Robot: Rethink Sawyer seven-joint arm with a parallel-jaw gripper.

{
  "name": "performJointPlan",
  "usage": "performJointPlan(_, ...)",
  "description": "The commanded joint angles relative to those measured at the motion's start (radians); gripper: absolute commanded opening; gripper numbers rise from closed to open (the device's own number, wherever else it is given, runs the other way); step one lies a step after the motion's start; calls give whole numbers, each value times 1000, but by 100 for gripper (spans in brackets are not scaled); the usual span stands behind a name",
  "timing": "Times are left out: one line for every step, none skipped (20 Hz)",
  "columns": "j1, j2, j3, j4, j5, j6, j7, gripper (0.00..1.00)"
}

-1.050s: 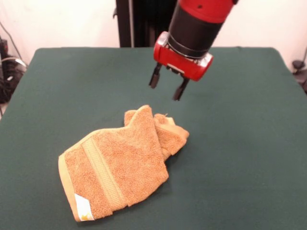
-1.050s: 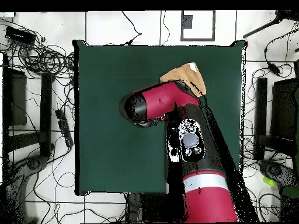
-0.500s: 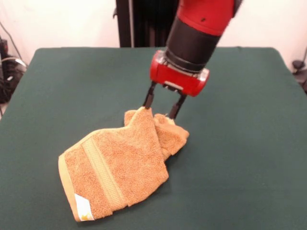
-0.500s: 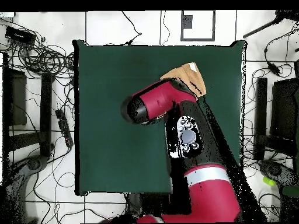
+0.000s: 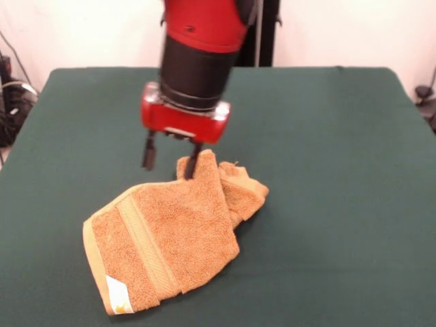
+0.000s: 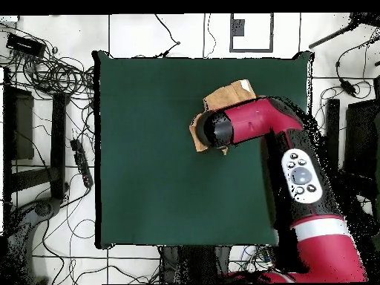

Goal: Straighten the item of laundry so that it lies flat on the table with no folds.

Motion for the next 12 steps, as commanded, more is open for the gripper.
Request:
performJointPlan(-21,116,170,-21,-14,-91,-385,100)
performJointPlan(-21,131,158,-27,-23,-137,-342,100)
performJointPlan(-19,148,143,-31,-30,-178,-295,100)
performJointPlan(-15,165,125,-38,-31,-212,-238,100)
performJointPlan(-17,185,116,-41,-14,-231,-193,100)
performJointPlan(-25,205,117,-43,19,-226,-166,100)
performJointPlan(-33,218,118,-42,43,-237,-137,100)
performJointPlan(-39,229,120,-44,68,-238,-119,100)
performJointPlan(-48,238,125,-40,102,-236,-100,100)
performJointPlan(-56,242,128,-36,133,-236,-83,100)
performJointPlan(-64,246,133,-30,154,-255,-71,100)
performJointPlan(-73,251,139,-24,173,-271,-70,100)
